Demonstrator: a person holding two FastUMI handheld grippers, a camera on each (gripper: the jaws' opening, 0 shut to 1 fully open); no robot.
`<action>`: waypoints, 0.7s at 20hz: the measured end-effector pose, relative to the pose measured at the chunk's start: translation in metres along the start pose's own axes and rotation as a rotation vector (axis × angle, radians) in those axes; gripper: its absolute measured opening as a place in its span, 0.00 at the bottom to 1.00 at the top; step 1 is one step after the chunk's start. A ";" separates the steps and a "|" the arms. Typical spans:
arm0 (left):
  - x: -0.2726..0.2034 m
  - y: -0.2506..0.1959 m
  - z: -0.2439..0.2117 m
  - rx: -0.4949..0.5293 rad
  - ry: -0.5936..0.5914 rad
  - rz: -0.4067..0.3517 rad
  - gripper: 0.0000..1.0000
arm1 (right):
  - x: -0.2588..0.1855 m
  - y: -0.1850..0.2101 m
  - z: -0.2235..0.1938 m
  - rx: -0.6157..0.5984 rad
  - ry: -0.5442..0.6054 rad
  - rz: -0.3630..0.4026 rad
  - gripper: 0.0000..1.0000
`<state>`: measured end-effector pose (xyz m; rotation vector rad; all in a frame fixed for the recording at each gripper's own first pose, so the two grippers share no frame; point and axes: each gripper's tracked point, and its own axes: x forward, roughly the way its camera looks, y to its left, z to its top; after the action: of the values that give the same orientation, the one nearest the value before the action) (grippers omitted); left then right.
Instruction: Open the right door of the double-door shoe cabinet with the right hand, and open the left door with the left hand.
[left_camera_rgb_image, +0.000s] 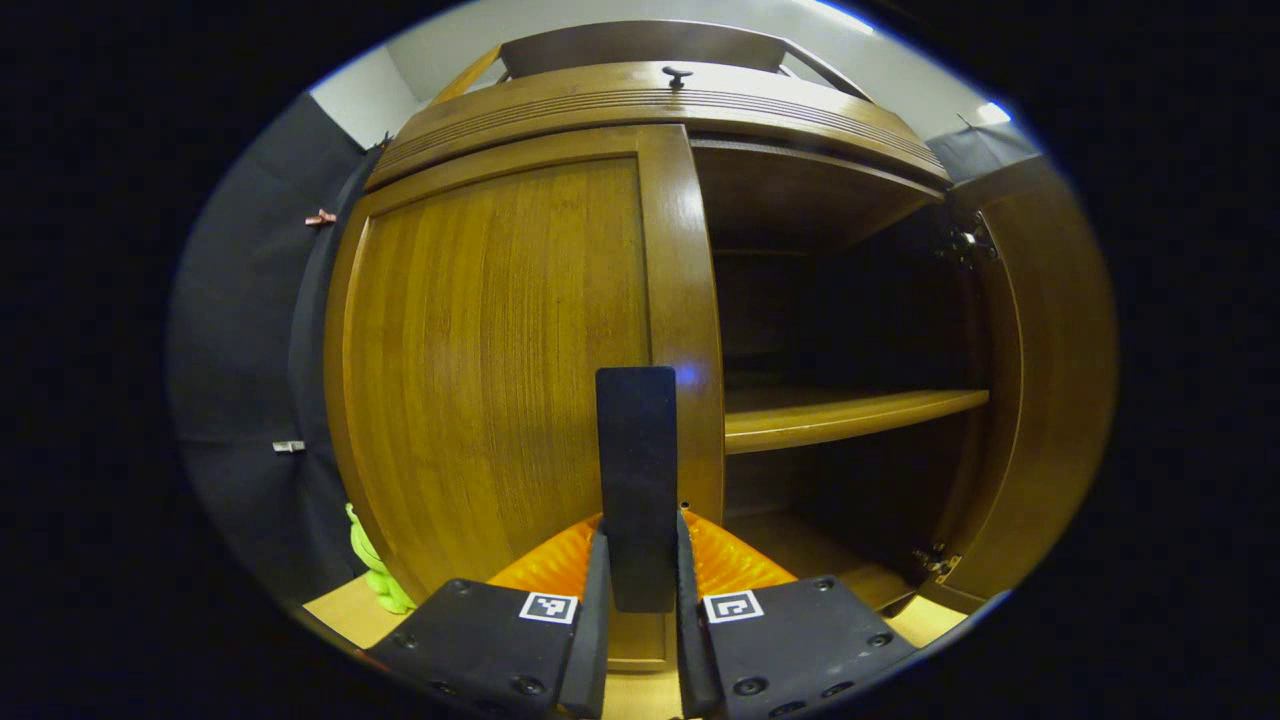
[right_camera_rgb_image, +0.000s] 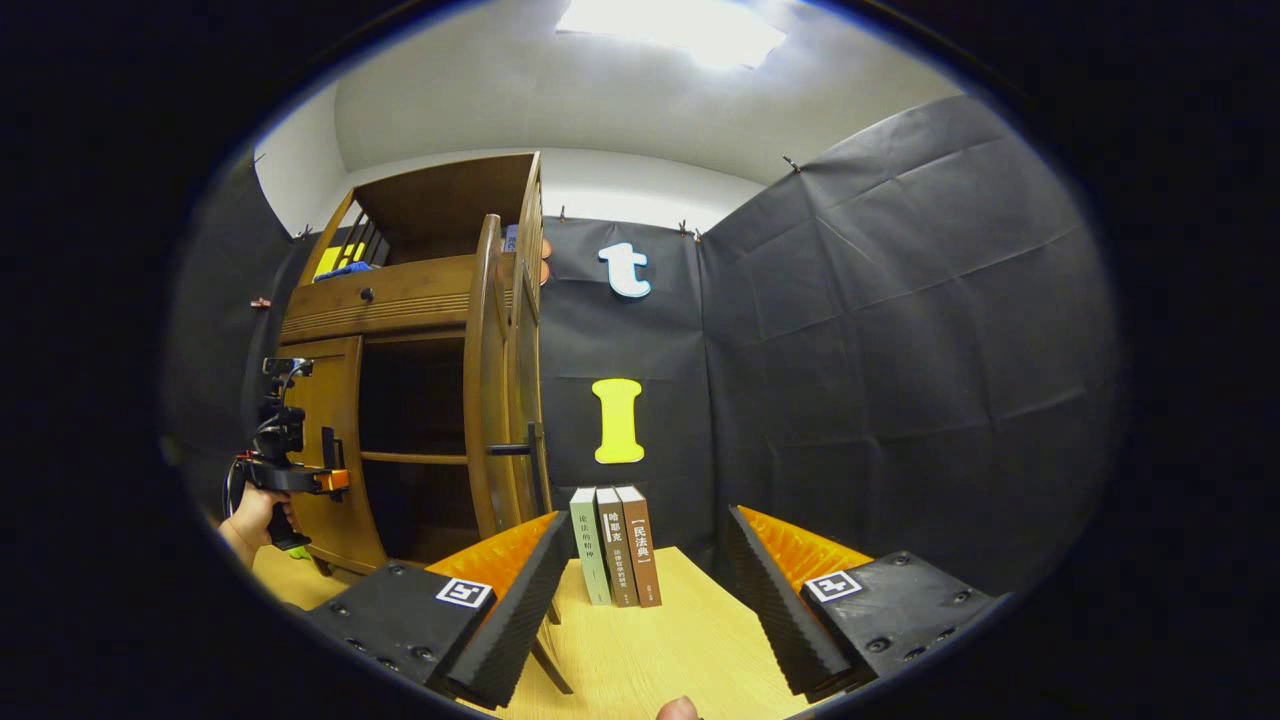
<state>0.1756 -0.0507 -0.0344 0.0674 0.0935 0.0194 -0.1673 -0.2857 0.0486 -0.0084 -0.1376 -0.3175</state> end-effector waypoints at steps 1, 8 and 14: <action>-0.003 0.001 0.000 0.007 -0.004 0.006 0.31 | 0.000 0.000 0.000 -0.001 -0.002 -0.001 0.97; -0.041 0.011 0.000 -0.011 -0.007 -0.037 0.29 | -0.002 0.000 0.005 -0.007 -0.014 -0.007 0.97; -0.081 0.027 -0.001 -0.014 -0.034 -0.049 0.28 | -0.003 0.009 0.003 -0.021 -0.010 0.005 0.97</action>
<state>0.0942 -0.0255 -0.0258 0.0515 0.0611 -0.0305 -0.1673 -0.2764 0.0509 -0.0308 -0.1438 -0.3137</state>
